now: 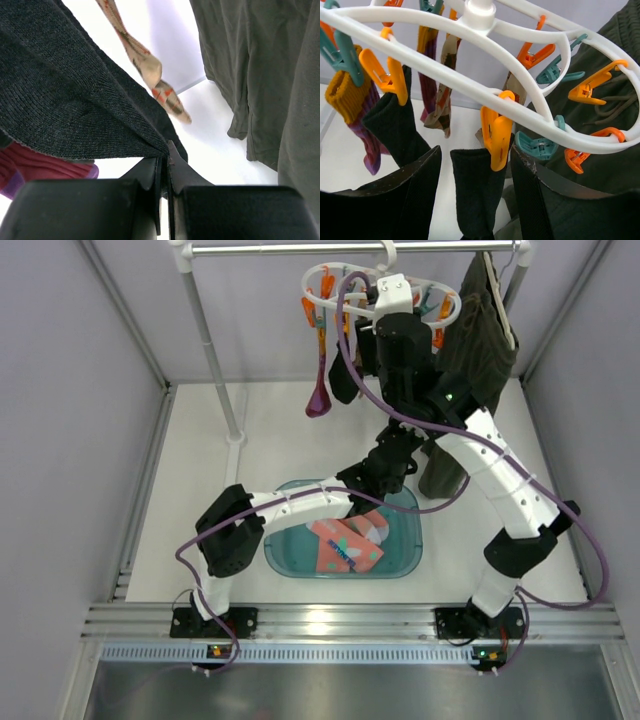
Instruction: Remove the socks clipped to the hanger
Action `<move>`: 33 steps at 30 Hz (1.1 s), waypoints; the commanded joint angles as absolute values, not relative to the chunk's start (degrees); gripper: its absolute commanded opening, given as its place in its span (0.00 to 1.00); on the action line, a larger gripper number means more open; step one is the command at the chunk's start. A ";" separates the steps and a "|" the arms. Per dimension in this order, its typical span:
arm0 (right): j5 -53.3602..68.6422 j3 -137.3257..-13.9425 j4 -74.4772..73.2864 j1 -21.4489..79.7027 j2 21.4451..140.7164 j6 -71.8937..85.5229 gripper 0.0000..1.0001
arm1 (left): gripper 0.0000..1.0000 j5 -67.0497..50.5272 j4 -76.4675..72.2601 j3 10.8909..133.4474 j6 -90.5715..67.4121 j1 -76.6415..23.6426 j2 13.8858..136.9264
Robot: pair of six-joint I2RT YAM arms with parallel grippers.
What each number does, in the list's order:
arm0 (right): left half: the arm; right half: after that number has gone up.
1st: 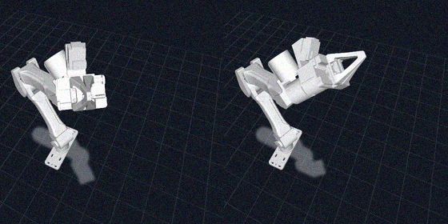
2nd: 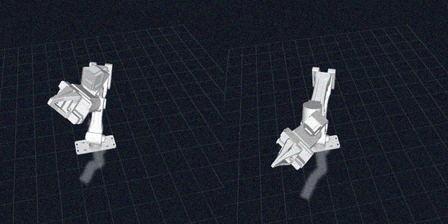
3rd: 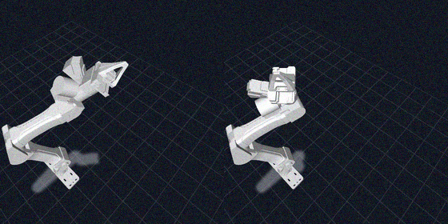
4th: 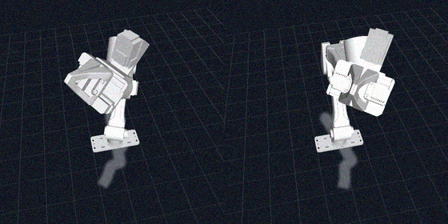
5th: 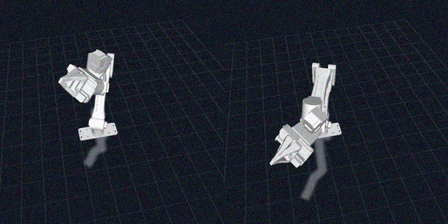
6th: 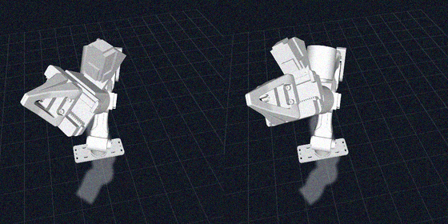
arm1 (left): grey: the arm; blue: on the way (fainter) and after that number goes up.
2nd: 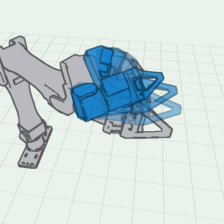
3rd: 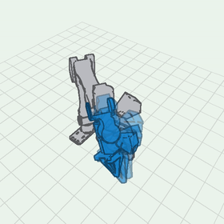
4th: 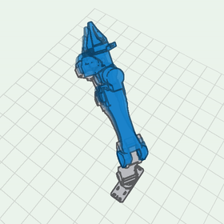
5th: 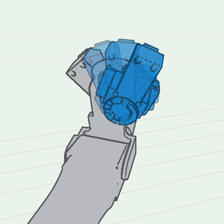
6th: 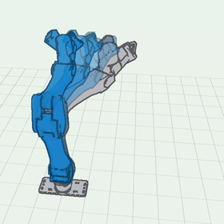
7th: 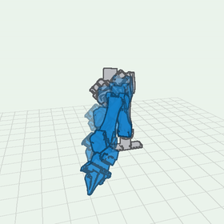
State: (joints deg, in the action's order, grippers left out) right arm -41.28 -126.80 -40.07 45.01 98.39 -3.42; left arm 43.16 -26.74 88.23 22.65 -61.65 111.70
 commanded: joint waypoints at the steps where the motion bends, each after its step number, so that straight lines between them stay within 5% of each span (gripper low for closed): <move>1: -46.75 -129.73 -34.28 43.86 99.75 -5.62 0.55 | 0.00 42.81 -26.81 90.26 23.47 -61.79 110.83; 20: -59.15 -129.55 -18.64 42.80 106.61 -17.22 0.49 | 0.00 37.36 -27.16 90.09 23.03 -61.79 109.69; 33: -58.02 -127.97 -17.49 42.80 106.53 -16.27 0.00 | 0.00 32.79 -27.07 85.97 17.50 -59.24 107.23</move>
